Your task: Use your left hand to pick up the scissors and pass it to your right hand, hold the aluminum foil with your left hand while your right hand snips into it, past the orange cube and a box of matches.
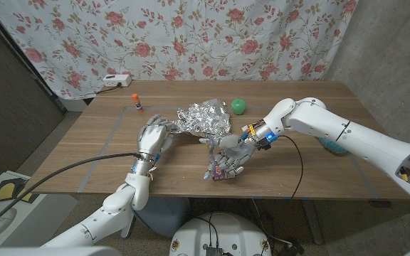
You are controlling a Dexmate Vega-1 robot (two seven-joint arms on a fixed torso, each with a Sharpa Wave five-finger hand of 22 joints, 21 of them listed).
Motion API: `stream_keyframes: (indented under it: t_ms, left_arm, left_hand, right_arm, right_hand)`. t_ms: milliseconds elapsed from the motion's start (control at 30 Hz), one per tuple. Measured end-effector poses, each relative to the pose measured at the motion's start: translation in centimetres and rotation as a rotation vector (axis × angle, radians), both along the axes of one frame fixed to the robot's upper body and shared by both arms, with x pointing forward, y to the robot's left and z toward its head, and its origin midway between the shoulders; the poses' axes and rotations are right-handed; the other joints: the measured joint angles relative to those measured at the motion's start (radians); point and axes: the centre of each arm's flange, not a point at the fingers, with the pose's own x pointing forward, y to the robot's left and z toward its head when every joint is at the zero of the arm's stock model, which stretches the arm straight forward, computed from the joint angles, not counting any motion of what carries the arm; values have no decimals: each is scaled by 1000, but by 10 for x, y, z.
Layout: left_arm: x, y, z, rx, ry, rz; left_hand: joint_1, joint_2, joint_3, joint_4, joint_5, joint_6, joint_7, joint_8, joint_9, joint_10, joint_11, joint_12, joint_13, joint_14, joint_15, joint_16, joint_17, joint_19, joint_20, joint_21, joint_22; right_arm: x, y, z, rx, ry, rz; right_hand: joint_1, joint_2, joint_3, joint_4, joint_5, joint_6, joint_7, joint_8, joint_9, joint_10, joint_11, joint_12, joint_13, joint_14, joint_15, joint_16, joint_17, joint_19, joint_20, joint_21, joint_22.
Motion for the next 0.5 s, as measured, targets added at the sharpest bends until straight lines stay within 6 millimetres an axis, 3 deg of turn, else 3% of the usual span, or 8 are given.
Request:
stream_keyframes:
  t_ms: [500]
  left_arm:
    - [-3, -8, -2, -2, 0, -22]
  left_hand:
    - [0, 0, 0, 0, 0, 0, 0, 0, 1, 4, 3, 0, 5, 3, -2, 0, 7, 0, 0, 5, 0]
  right_arm:
    - [6, -3, 1, 7, 5, 7]
  right_hand:
    - [-5, -5, 0, 0, 0, 0, 0, 0, 0, 1, 2, 0, 0, 0, 0, 0, 0, 0, 0, 0, 3]
